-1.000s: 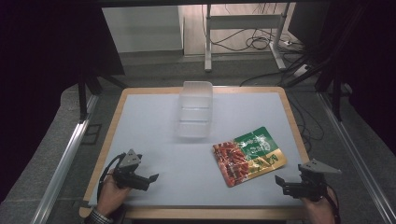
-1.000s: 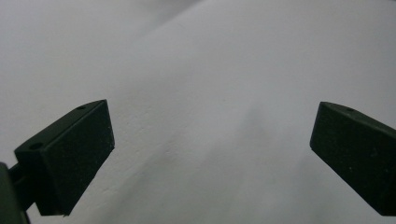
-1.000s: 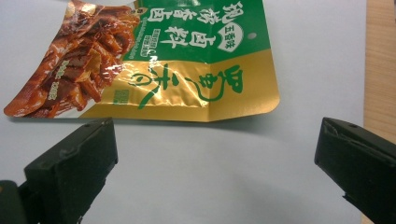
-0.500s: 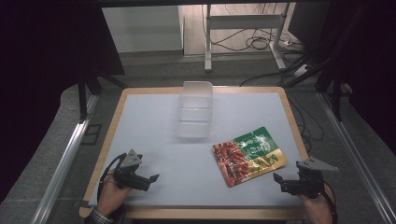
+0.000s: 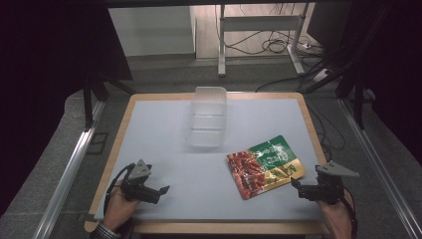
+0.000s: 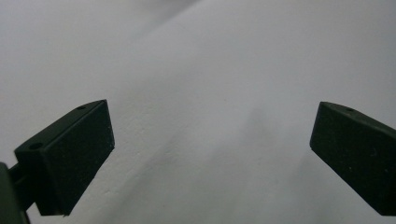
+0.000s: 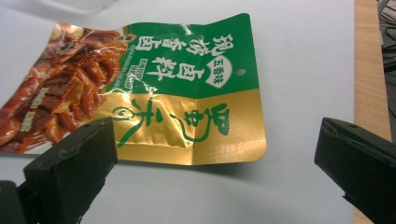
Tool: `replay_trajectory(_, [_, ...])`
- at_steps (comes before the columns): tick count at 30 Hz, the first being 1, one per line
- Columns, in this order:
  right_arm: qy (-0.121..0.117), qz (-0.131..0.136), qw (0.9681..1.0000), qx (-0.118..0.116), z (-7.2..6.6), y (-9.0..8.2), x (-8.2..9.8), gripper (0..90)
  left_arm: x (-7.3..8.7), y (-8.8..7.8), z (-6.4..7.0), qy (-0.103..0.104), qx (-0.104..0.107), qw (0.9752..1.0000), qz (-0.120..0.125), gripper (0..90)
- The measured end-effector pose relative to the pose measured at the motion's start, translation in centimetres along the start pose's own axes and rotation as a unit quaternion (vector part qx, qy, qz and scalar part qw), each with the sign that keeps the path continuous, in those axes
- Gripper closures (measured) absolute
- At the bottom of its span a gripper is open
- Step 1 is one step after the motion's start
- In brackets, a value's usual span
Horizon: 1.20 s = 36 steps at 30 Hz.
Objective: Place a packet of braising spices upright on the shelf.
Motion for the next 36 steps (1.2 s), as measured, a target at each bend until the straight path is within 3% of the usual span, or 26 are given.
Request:
replay_trajectory(6, [-0.019, -0.006, 0.9998, -0.005, 0.1, 0.8, -0.2, 0.0, 0.0, 0.1, 0.0, 0.003, 0.0, 1.0, -0.001, 0.0])
replay_trajectory(24, [-0.008, -0.007, 0.9998, -0.019, 1.0, 3.4, -0.7, 0.0, 0.1, 0.2, 0.1, 0.009, -0.001, 0.9999, -0.007, 0.0])
replay_trajectory(36, [-0.008, -0.03, 0.999, -0.032, 1.1, 5.9, -0.8, 0.0, 0.1, 0.3, 0.2, 0.012, 0.0, 0.9999, -0.01, 0.0])
Point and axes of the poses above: each handheld gripper's, and its own axes: y roughly forward along the jaws, x roughly out of its underside, z roughly to its right, the point moved 6 cm from there along y, roughly forward along the jaws, and after that the axes turned 9 degrees about z, right-handed, at the moved point
